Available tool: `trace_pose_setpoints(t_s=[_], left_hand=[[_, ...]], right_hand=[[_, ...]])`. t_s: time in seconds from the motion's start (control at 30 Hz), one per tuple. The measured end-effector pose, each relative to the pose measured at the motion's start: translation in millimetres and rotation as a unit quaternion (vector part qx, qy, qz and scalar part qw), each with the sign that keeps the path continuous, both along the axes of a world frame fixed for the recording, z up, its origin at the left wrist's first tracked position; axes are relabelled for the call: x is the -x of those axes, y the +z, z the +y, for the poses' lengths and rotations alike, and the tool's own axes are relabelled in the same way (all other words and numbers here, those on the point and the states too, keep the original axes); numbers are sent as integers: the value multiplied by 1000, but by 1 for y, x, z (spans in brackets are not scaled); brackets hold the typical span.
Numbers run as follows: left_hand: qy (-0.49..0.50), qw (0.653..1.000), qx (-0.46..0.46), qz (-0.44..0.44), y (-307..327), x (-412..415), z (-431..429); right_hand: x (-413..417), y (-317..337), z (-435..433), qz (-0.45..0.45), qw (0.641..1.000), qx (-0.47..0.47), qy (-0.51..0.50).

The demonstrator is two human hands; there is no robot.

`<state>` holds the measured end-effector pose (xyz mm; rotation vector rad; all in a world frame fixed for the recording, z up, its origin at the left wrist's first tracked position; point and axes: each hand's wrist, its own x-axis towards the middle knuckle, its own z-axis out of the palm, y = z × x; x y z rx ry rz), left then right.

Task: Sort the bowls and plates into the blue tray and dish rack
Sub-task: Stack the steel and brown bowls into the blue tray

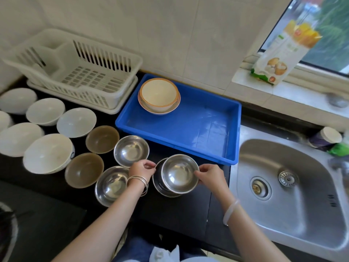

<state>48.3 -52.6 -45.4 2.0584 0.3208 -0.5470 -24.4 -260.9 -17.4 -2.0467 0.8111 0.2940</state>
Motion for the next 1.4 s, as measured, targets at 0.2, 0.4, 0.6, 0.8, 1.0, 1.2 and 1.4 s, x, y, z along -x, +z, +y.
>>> trace_pose_setpoints(t_s=[0.2,0.4,0.6,0.8,1.0,1.2,1.4], left_hand=[[91,973,175,120,-5,8,1],[103,955,219,174,0,17,-2],[109,948,237,180,2,21,-3],[115,932,270,214,1,24,2],[90,935,278,201,11,13,4],[65,941,298,146,45,-28,-8],[60,935,330,115,69,-76,-56]], right_hand=[[-3,-8,7,3,1000,10,15],[-4,-17,9,-5,1000,5,7],[0,-30,6,2,998,-50,-38],[3,-40,9,22,961,-248,-116],[-4,-29,4,5,950,-290,-115],[-37,10,-14,-58,944,-307,-109],[-87,35,-51,-91,947,-276,-136]])
